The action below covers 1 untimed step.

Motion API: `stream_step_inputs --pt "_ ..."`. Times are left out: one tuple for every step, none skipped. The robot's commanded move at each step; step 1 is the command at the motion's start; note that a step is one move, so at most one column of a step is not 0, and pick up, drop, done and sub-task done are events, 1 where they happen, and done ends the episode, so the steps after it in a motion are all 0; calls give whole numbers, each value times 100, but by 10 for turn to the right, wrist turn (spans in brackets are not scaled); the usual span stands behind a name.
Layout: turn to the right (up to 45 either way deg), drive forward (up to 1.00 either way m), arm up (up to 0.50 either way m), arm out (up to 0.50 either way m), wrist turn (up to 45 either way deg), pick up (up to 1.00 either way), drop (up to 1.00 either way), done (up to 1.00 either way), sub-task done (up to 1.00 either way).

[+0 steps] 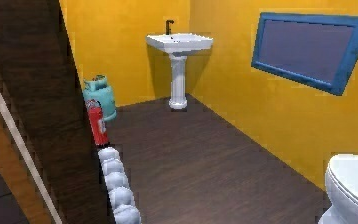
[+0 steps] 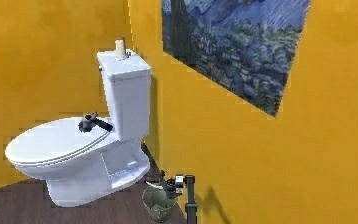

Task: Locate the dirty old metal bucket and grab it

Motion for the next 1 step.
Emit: stream_step_inputs --pt "0 0 -30 0 0 0 0 0 0"
